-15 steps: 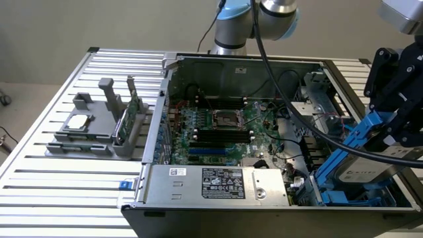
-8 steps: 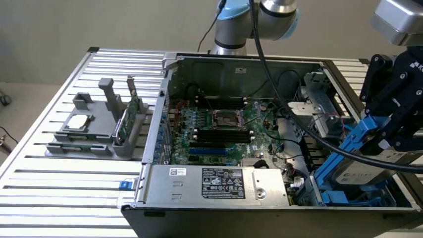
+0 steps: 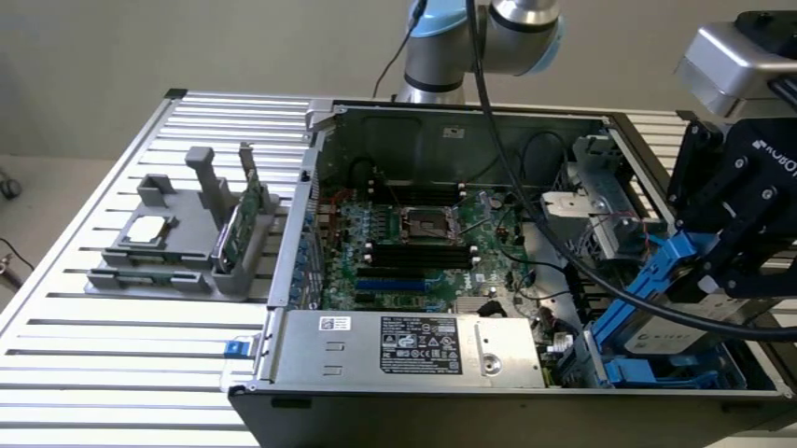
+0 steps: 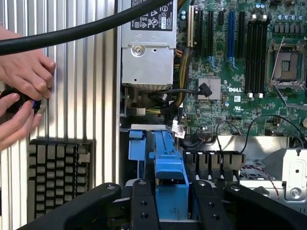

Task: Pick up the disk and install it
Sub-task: 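Insert the disk into the insertion slot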

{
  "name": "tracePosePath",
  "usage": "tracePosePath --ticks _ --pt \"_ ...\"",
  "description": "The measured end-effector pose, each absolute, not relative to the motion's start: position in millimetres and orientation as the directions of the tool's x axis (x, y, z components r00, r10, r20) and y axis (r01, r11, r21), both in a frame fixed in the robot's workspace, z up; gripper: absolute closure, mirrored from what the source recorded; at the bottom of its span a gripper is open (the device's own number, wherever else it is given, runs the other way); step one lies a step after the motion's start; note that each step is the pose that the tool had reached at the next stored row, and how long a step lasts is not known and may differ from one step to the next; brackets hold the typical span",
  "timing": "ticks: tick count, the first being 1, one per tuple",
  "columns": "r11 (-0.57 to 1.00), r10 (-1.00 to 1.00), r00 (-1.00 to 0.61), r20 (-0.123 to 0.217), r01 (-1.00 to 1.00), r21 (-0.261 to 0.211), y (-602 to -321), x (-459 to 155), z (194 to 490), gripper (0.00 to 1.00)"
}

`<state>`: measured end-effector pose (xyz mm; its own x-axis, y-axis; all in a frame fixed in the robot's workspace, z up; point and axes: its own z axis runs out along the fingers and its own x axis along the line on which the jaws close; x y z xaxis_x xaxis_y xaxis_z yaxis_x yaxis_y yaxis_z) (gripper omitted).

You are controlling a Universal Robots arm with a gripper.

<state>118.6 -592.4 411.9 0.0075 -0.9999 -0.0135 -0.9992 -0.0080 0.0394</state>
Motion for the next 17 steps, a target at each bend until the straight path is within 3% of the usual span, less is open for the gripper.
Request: tracePosePath --ticks 17 --pt "-0.008 -1.0 0.007 -0.011 -0.999 0.039 -592 116 381 0.67"
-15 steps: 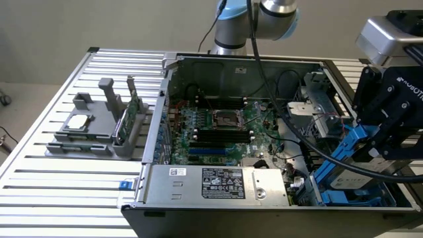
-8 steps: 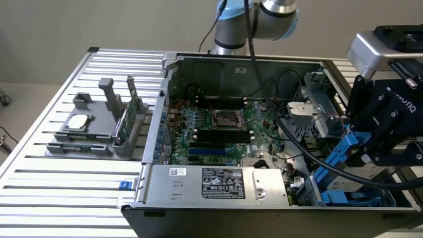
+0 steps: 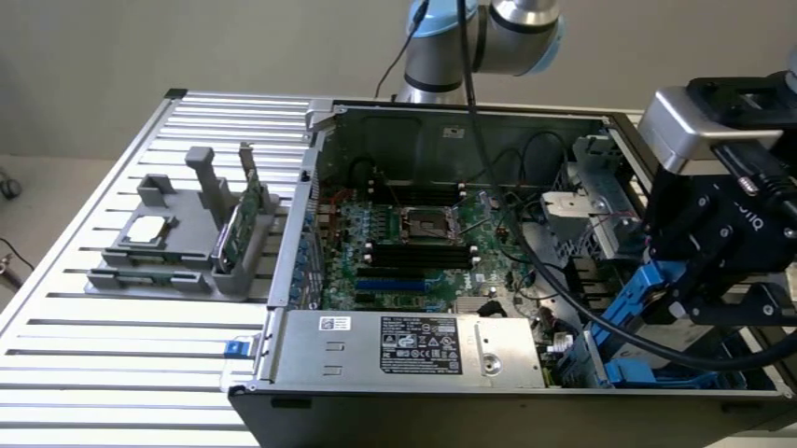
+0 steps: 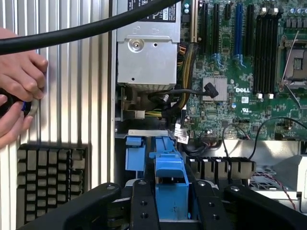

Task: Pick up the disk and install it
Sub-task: 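Insert the disk into the insertion slot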

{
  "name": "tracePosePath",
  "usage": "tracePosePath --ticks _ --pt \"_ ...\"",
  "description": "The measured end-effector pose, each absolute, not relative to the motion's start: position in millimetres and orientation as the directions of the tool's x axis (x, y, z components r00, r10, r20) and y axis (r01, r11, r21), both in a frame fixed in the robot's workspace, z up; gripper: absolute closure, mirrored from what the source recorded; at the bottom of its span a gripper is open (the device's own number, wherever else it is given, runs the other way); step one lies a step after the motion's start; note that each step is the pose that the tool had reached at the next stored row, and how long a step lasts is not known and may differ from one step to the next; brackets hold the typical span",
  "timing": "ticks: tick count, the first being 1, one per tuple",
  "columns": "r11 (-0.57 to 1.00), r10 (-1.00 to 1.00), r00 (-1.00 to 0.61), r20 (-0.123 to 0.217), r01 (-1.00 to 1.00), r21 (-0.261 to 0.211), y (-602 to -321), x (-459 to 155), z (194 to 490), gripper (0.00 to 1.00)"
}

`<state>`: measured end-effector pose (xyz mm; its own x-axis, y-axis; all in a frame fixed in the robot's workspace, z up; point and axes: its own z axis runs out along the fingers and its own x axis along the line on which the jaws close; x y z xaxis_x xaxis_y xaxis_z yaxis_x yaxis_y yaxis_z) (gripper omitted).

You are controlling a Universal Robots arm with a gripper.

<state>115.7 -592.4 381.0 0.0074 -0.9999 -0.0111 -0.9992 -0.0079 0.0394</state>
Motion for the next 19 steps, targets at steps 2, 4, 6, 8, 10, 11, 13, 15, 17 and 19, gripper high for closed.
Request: tracePosePath --ticks 2,4,6,8,10,11,13,15,17,19 --pt "-0.008 -1.0 0.007 -0.011 -0.999 0.039 -592 116 377 0.67" --pt "-0.008 -1.0 0.007 -0.011 -0.999 0.039 -592 116 374 0.67" --pt "-0.008 -1.0 0.008 -0.011 -0.999 0.039 -592 116 370 0.67" --pt "-0.008 -1.0 0.007 -0.01 -0.999 0.039 -592 116 367 0.67" --pt "-0.008 -1.0 0.007 -0.01 -0.999 0.039 -592 116 363 0.67" --pt "-0.008 -1.0 0.007 -0.01 -0.999 0.039 -592 116 361 0.67" --pt "-0.008 -1.0 0.007 -0.01 -0.999 0.039 -592 116 357 0.67" --pt "-0.008 -1.0 0.007 -0.009 -0.999 0.039 -592 116 354 0.67" --pt "-0.008 -1.0 0.007 -0.009 -0.999 0.039 -592 116 350 0.67" --pt "-0.008 -1.0 0.007 -0.009 -0.999 0.039 -592 116 346 0.67"
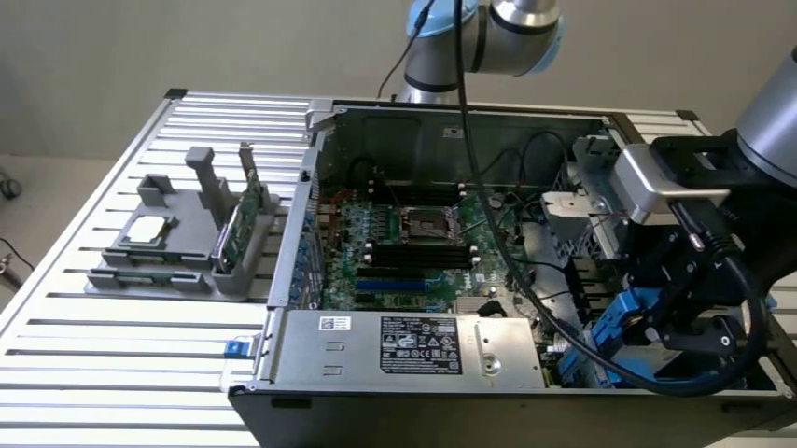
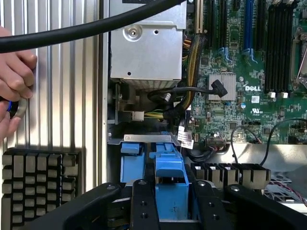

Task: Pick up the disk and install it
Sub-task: 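Insert the disk into the insertion slot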

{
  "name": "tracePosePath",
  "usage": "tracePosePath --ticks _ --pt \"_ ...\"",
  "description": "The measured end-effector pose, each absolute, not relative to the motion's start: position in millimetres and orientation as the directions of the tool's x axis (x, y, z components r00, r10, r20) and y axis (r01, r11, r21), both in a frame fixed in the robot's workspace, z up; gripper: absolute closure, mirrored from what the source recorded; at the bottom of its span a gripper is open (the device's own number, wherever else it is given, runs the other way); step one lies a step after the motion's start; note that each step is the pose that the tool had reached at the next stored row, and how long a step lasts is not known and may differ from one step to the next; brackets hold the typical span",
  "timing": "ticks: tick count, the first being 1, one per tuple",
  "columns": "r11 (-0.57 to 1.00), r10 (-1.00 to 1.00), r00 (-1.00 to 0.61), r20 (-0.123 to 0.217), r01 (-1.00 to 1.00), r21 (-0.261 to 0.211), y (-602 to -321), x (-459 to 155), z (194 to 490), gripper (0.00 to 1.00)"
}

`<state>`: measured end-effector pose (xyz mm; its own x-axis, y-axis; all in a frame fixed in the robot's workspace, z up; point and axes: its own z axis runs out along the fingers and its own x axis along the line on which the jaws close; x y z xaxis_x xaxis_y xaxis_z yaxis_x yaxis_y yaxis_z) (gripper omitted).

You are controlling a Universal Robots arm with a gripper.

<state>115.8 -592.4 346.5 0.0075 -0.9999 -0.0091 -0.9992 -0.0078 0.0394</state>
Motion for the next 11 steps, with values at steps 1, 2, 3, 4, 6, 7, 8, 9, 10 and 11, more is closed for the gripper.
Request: tracePosePath --ticks 1,2,3,4,6,7,8,9,10,11 --pt "-0.008 -1.0 0.007 -0.009 -0.999 0.039 -592 116 345 0.67" --pt "-0.008 -1.0 0.007 -0.009 -0.999 0.039 -592 116 343 0.67" --pt "-0.008 -1.0 0.007 -0.009 -0.999 0.039 -592 116 341 0.67" --pt "-0.008 -1.0 0.007 -0.009 -0.999 0.039 -592 116 339 0.67" --pt "-0.008 -1.0 0.007 -0.008 -0.999 0.04 -592 116 336 0.67" --pt "-0.008 -1.0 0.007 -0.008 -0.999 0.04 -592 116 334 0.66" --pt "-0.008 -1.0 0.007 -0.008 -0.999 0.04 -592 116 332 0.66" --pt "-0.008 -1.0 0.007 -0.007 -0.999 0.039 -592 116 330 0.59" --pt "-0.008 -1.0 0.007 -0.007 -0.999 0.04 -592 116 329 0.59" --pt "-0.008 -1.0 0.007 -0.007 -0.999 0.04 -592 116 327 0.59"
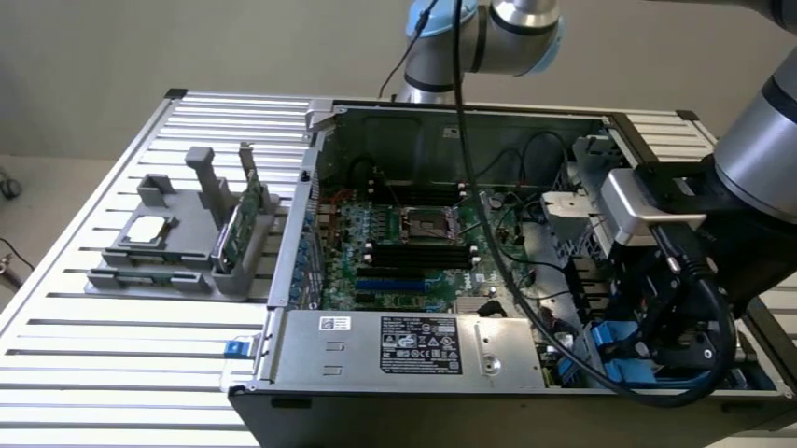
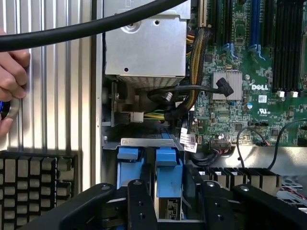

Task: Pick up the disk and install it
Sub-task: 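Insert the disk into the insertion slot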

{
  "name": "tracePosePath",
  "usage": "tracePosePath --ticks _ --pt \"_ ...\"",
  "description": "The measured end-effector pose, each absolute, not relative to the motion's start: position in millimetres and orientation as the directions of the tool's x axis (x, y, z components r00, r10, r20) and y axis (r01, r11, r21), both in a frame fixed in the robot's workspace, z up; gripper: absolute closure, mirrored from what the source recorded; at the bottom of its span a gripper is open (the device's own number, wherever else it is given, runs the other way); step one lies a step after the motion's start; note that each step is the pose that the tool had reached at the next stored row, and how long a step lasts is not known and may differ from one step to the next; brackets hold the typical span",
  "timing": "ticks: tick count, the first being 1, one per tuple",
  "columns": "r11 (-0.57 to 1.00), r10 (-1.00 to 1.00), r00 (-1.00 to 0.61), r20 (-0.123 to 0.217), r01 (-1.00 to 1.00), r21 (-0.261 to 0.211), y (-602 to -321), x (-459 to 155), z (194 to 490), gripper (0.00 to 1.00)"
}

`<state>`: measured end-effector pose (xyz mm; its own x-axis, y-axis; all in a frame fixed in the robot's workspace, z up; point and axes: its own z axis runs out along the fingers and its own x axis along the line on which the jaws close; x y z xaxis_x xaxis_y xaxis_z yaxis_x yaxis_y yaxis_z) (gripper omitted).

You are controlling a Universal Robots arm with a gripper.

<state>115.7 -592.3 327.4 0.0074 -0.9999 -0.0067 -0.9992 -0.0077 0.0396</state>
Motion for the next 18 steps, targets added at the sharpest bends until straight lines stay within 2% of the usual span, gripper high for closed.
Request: tracePosePath --ticks 3,8,13,15,17,18 --pt "-0.008 -1.0 0.008 -0.007 -0.999 0.04 -592 116 328 0.59" --pt "-0.012 -1.0 0.012 -0.006 -0.999 0.041 -592 120 348 0.59" --pt "-0.019 -1.0 0.018 -0.006 -0.999 0.041 -591 132 348 0.59" --pt "-0.02 -1.0 0.02 -0.006 -0.999 0.041 -591 138 348 0.62" --pt "-0.022 -1.0 0.021 -0.006 -0.999 0.042 -591 141 348 0.74" --pt "-0.022 -1.0 0.022 -0.006 -0.999 0.042 -591 142 347 0.74"
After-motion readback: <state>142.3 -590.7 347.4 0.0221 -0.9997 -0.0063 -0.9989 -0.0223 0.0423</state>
